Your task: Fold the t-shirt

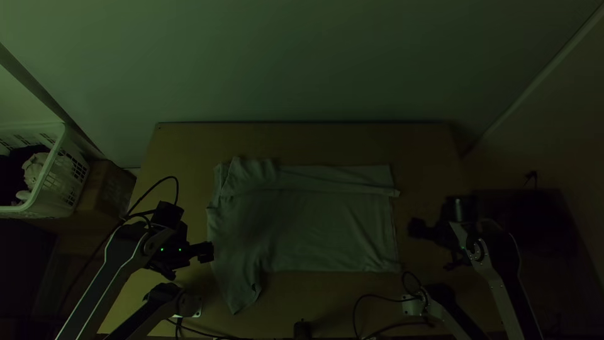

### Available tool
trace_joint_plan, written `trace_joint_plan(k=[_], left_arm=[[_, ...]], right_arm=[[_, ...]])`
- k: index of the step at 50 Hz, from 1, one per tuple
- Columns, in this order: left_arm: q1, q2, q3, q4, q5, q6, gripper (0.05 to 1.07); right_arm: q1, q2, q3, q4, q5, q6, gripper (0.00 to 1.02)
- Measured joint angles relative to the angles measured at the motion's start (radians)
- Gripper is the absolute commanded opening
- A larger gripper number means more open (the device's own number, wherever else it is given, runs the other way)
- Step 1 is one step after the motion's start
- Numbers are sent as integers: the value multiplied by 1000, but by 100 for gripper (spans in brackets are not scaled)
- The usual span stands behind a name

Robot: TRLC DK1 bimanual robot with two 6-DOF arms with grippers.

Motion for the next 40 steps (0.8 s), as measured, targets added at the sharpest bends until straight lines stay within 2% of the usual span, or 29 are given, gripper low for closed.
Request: trace_joint_plan(k=[9, 17, 34, 40], left_arm=[[-16, 1, -79, 31, 51, -98, 103], [-75, 17, -129, 109, 58, -134, 103], [-201, 134, -188, 241, 18, -143, 102], [-240, 177, -200, 274, 0, -143, 101]], right_arm=[[50, 25, 0, -45, -32, 85, 95], [106, 68, 0, -55, -36, 141, 95], [118, 126, 0, -55, -62, 157, 95], [119, 127, 0, -55, -62, 157, 88]])
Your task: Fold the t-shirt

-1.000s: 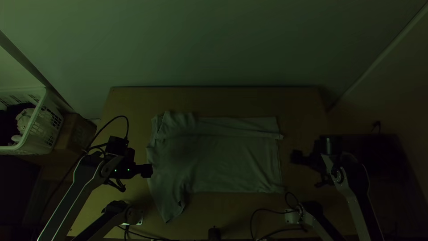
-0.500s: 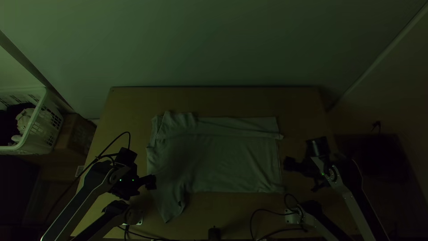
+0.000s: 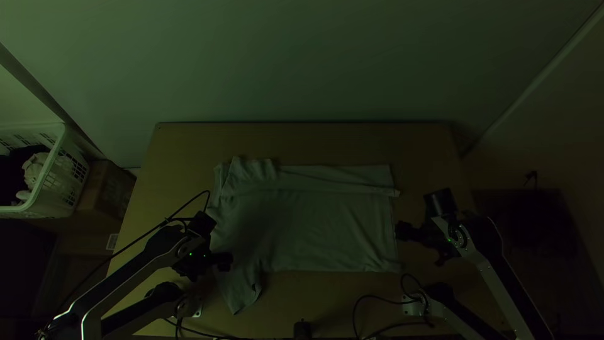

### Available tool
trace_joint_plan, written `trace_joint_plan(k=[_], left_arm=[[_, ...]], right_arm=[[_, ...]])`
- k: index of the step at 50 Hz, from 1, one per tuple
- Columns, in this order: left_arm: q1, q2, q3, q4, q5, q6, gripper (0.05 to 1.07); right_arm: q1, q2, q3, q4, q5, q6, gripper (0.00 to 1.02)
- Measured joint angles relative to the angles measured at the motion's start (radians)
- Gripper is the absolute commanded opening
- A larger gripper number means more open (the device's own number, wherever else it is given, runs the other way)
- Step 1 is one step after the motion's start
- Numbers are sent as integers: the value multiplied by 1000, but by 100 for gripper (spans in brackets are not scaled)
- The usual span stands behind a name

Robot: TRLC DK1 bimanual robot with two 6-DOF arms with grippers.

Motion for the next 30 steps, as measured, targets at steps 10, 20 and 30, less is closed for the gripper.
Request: trace_joint_plan(k=[10, 20, 30], left_arm=[[-61, 74, 6, 12, -24, 4, 69], [-122, 101, 18, 20, -87, 12, 8], [-162, 99, 26, 69, -101, 20, 8]], right_arm=[[12, 18, -27, 5, -64, -2, 86], [52, 89, -108, 3, -125, -9, 86], [72, 179, -132, -8, -132, -42, 87]])
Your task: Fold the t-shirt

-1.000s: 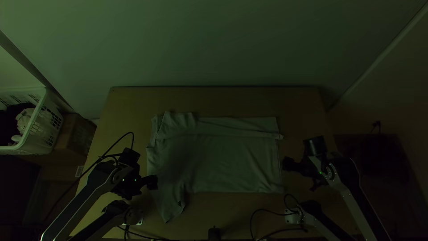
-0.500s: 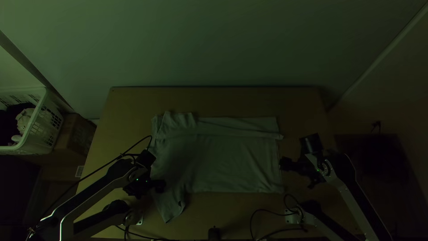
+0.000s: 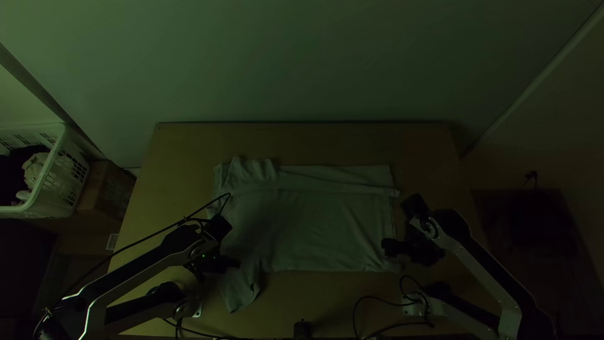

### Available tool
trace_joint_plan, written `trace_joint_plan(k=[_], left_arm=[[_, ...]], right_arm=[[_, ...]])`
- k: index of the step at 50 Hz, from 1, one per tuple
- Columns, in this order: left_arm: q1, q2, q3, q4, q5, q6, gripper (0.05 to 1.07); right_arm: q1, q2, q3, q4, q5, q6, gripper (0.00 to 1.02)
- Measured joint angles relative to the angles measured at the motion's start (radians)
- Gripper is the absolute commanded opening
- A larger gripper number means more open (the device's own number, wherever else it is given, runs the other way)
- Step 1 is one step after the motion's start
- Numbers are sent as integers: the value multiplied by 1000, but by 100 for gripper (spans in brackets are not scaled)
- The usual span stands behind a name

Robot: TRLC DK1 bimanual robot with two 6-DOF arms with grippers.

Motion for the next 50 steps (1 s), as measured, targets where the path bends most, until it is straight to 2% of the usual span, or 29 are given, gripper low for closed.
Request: trace_joint_plan(k=[10, 23, 28, 30, 36, 39, 40, 50], left_arm=[[22, 6, 28, 19, -4, 15, 8], [111, -16, 122, -30, -4, 72, 8], [158, -26, 146, -45, -4, 103, 8], [175, -27, 149, -48, -5, 114, 8], [200, -29, 149, -53, -8, 133, 8], [204, -33, 149, -55, -8, 140, 8], [206, -34, 149, -56, -8, 143, 8], [225, -41, 149, -56, -8, 156, 8]], right_arm=[[6, 86, 0, -10, 0, -27, 86], [24, 202, -3, -12, -15, -53, 85], [41, 239, -8, -15, -36, -69, 75], [51, 247, -12, -14, -42, -76, 69], [68, 269, -18, -10, -45, -96, 31], [69, 278, -18, 6, -45, -107, 4], [69, 279, -18, 14, -44, -112, 2], [69, 277, -18, 65, -44, -133, 3]])
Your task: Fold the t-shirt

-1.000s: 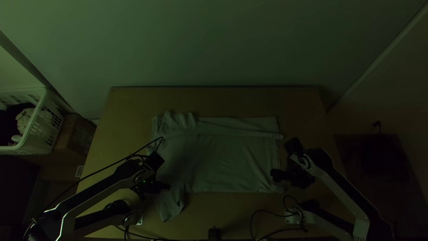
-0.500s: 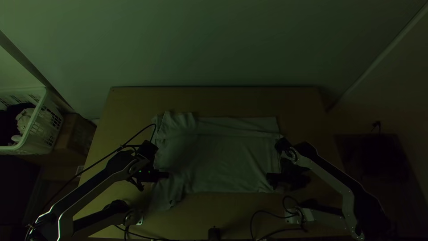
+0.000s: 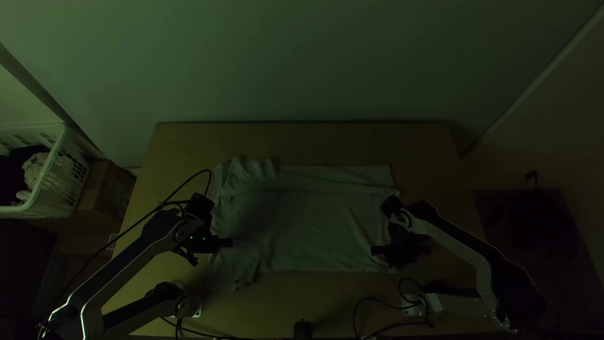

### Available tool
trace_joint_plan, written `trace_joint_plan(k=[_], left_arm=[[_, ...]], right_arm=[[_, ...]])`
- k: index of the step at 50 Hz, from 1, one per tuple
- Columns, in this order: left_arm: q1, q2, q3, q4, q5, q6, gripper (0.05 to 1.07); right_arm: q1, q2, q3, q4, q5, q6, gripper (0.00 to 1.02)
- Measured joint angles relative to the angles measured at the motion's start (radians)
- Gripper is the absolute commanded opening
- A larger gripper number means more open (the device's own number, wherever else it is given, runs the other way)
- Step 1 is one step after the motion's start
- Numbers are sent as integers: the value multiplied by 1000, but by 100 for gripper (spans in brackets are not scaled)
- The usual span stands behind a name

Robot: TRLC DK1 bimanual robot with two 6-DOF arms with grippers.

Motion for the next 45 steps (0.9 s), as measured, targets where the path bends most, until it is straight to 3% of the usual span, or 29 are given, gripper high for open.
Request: trace_joint_plan(k=[22, 45], left_arm=[[114, 1, 134, -43, 0, 70, 8], [206, 117, 274, -45, 1, 141, 8]], right_arm=[[-24, -84, 101, -23, 29, 0, 3], [-165, 5, 332, -23, 75, -59, 3]])
